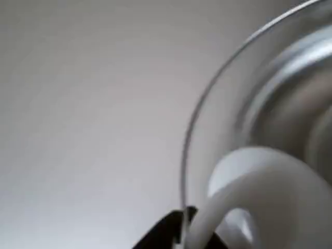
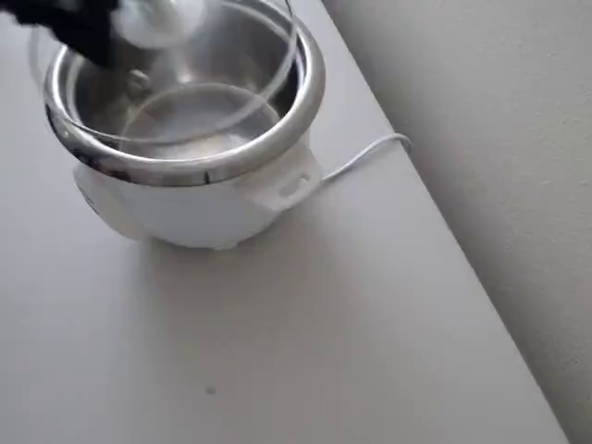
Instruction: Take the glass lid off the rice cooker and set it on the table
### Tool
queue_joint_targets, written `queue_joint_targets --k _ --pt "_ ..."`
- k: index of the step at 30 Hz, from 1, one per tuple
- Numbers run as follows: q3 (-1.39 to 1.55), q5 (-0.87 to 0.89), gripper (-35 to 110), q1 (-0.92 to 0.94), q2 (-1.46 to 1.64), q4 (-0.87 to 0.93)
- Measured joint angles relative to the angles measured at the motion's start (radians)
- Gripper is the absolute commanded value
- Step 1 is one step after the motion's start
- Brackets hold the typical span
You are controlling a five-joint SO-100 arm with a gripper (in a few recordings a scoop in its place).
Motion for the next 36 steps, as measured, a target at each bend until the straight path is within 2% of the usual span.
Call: queue_joint_targets --k 4,9,13,19,29,36 --pt "0.0 -0.038 0 0.103 0.17 0.049" --pt "0.12 -0.075 0 0.367 0.336 0.041" --pt "0.345 -0.12 0 0.558 0.397 -0.069" --pt "0.704 -0.189 0 0.727 0.38 -0.264" --pt "0.847 -0.199 0 0.778 0.003 -0.299" --pt "0.951 -0.199 0 0.693 -0.186 -0.327"
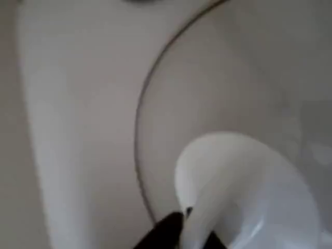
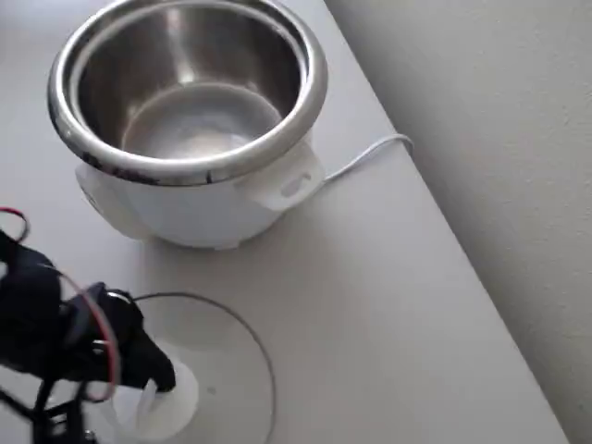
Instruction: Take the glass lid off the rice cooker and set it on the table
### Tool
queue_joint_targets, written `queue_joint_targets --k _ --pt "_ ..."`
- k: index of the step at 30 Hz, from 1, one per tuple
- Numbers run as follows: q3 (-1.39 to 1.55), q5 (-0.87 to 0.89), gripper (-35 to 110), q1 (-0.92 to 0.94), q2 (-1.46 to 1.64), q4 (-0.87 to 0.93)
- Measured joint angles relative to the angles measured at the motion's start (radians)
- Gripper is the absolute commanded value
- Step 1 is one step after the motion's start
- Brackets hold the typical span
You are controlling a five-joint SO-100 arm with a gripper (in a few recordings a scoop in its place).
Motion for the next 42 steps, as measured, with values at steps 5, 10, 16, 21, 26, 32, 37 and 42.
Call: queue_joint_targets --k 5,10,16,21,26,32,37,42 --pt "-0.003 0.005 3 -0.061 -0.095 -0.083" --pt "-0.008 -0.006 21 -0.083 -0.138 -0.127" --pt "-0.026 -0.087 29 -0.083 -0.123 -0.043" --pt "-0.028 -0.103 29 -0.078 -0.037 0.095" --pt "-0.025 -0.114 29 -0.069 0.078 0.279" --pt "-0.021 -0.117 29 -0.072 0.16 0.407" --pt "-0.021 -0.12 29 -0.075 0.16 0.374" --pt "-0.08 -0.161 29 -0.091 0.021 0.276"
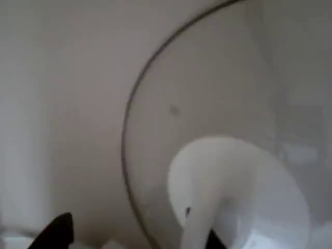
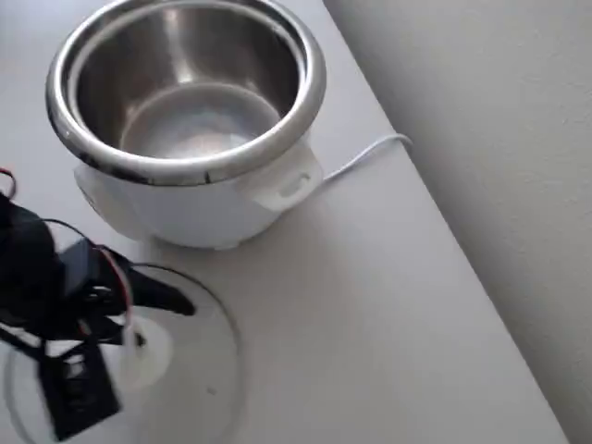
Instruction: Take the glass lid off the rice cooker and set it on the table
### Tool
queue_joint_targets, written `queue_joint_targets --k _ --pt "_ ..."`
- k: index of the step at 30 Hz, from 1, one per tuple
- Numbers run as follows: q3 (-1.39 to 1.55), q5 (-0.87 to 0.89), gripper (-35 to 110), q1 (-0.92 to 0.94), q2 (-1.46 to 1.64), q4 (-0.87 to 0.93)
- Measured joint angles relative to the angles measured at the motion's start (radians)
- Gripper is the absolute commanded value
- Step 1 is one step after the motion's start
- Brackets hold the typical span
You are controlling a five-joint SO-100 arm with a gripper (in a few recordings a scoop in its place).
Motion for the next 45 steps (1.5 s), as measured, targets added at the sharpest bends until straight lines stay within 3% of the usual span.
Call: queue_joint_targets --k 6,13,20,33,39,45 --pt "-0.433 0.044 29 0.029 -0.295 0.291" --pt "-0.502 0.046 29 0.049 -0.333 0.357" --pt "-0.614 0.087 29 0.04 -0.364 0.538" --pt "-0.468 0.192 29 -0.02 -0.262 0.552" --pt "-0.249 0.268 29 -0.037 -0.074 0.4" --pt "-0.077 0.282 29 -0.114 0.193 0.443"
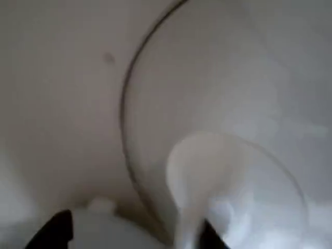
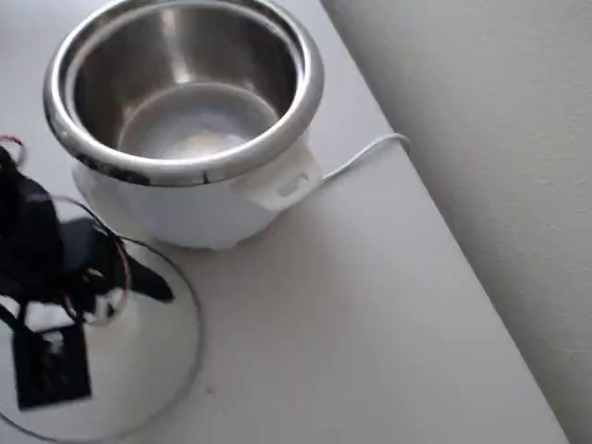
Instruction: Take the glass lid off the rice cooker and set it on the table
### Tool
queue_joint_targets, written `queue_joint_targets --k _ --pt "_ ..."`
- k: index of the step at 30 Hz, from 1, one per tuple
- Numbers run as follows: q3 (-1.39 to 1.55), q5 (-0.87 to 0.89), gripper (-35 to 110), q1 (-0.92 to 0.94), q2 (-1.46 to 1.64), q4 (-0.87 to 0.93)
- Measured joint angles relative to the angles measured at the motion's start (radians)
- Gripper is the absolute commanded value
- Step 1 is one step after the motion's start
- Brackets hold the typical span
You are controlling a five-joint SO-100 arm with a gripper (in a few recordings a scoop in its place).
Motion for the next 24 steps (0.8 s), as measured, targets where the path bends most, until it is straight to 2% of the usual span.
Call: queue_joint_targets --k 7,13,19,22,24 --pt "0.132 -0.003 29 -0.048 0.379 0.063" --pt "0.152 -0.029 29 -0.046 0.345 0.02" --pt "0.169 -0.04 27 -0.035 0.302 0.123" --pt "0.169 -0.044 20 -0.026 0.348 0.163" --pt "0.169 -0.043 7 -0.026 0.416 0.179"
